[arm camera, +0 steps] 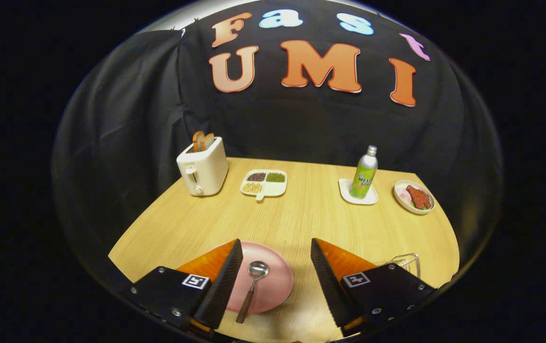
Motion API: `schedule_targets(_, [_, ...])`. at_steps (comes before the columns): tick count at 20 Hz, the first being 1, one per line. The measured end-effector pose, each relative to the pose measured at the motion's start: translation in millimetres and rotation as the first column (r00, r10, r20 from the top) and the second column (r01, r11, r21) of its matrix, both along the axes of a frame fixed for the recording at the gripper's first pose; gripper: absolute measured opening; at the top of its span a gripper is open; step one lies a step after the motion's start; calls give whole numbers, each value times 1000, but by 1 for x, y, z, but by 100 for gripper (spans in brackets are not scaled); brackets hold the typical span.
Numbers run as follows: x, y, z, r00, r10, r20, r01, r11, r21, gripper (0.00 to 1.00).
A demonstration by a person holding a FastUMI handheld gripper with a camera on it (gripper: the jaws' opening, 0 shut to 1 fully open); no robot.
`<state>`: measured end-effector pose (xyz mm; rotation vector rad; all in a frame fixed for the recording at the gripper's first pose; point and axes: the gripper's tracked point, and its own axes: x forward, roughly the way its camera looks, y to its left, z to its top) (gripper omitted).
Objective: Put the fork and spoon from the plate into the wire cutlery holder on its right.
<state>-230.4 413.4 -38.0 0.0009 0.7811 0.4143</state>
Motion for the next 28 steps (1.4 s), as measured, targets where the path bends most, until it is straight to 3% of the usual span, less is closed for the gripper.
schedule_targets(5, [-41, 24, -53, 984, 56, -171, -61, 998, -24, 73])
schedule_targets(8, [-63, 30, -82, 958, 30, -285, -36, 999, -15, 69])
schedule_targets(14, [-73, 24, -119, 934, 42, -355, -90, 989, -120, 56])
schedule_targets(17, [-81, 27, -129, 914, 54, -402, -118, 984, -136, 39])
schedule_targets(23, [-88, 22, -140, 880, 39, -474, -128, 979, -157, 14])
schedule_targets(28, [-85, 23, -134, 858, 28, -512, -92, 991, -101, 8])
